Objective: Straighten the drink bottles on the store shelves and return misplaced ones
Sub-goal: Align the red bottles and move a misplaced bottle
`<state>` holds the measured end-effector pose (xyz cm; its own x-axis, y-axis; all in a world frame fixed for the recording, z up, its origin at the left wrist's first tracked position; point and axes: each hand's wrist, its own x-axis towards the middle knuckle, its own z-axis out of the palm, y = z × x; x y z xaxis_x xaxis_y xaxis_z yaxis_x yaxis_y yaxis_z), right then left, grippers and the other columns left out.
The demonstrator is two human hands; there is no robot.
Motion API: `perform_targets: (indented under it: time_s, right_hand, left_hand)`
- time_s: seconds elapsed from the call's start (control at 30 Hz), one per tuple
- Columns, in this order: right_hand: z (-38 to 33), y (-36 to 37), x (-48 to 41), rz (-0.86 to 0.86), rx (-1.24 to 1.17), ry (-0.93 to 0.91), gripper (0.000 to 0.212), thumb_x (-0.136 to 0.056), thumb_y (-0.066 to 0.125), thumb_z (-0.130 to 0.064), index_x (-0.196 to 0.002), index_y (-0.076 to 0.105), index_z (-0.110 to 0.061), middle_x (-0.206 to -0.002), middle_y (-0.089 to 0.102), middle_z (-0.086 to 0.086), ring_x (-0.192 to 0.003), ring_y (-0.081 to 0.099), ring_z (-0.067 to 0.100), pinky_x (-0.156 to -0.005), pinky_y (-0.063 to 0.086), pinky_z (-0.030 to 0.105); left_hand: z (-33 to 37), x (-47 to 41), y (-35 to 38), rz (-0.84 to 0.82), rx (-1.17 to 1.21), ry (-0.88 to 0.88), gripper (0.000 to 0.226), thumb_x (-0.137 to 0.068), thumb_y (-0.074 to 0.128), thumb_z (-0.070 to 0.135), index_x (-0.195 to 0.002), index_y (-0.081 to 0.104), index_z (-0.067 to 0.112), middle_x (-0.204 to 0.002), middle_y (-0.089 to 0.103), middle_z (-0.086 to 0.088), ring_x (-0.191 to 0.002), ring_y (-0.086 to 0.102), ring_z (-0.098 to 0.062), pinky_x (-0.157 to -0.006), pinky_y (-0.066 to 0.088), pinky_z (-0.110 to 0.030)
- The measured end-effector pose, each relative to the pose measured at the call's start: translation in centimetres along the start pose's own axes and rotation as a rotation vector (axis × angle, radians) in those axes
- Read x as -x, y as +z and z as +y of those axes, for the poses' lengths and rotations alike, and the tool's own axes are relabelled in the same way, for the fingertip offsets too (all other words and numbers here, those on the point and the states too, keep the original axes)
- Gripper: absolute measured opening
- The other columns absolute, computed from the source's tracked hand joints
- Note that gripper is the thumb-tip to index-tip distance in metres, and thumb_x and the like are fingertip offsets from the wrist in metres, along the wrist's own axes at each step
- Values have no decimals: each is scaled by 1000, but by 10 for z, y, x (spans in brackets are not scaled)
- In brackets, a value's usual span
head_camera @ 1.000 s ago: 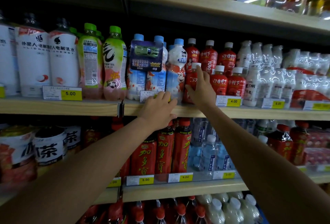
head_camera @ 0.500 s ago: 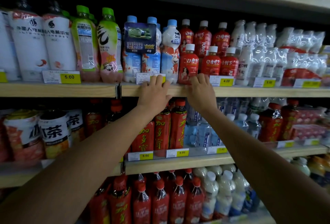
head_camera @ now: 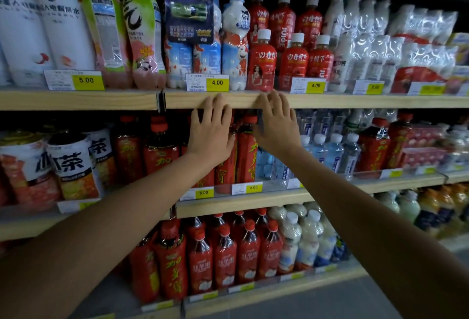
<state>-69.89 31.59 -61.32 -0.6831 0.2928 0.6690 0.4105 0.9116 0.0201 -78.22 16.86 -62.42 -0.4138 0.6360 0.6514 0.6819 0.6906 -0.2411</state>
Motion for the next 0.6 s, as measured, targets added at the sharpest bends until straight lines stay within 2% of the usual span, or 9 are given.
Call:
perform_targets:
  time_s: [0.07,0.17,0.33,0.43,0.6]
  right_hand:
    - [-4,3,13,8,27,-17,63,-87,51,-33,-142,32,-8,-149,26,18,-134,29,36,-105,30,48]
    - [-4,14,36,-44,75,-36,51,-89,47,-35,-132,43,-8,-131,45,15,-118,44,34,-99,32,45]
    - [3,39,71,-197,98,38,47,-91,44,-39,-128,50,-12,-118,59,11,-113,50,32,-96,34,41]
    - [2,53,88,-242,116,84,45,-92,44,-39,-124,52,-9,-115,61,12,-113,52,31,-95,37,40]
    - [0,65,110,-278,153,125,47,-92,45,-40,-128,50,-11,-116,62,11,-112,54,30,-90,41,37]
  left_hand:
    - [6,15,11,-27,21,41,70,-91,41,48,-146,18,10,-156,12,-13,-142,15,-32,-107,23,-52]
    - [16,30,27,-69,72,49,71,-89,42,51,-145,21,11,-149,27,-11,-134,28,-29,-108,24,-49]
    - [29,44,52,-116,135,151,54,-89,42,50,-127,42,12,-126,50,-8,-116,45,-27,-99,30,-42]
    - [35,49,68,-137,192,190,48,-89,43,47,-121,47,11,-122,52,-9,-113,46,-30,-96,31,-43]
    - [37,62,92,-170,225,251,49,-90,44,47,-120,46,9,-121,52,-10,-113,46,-31,-96,33,-44]
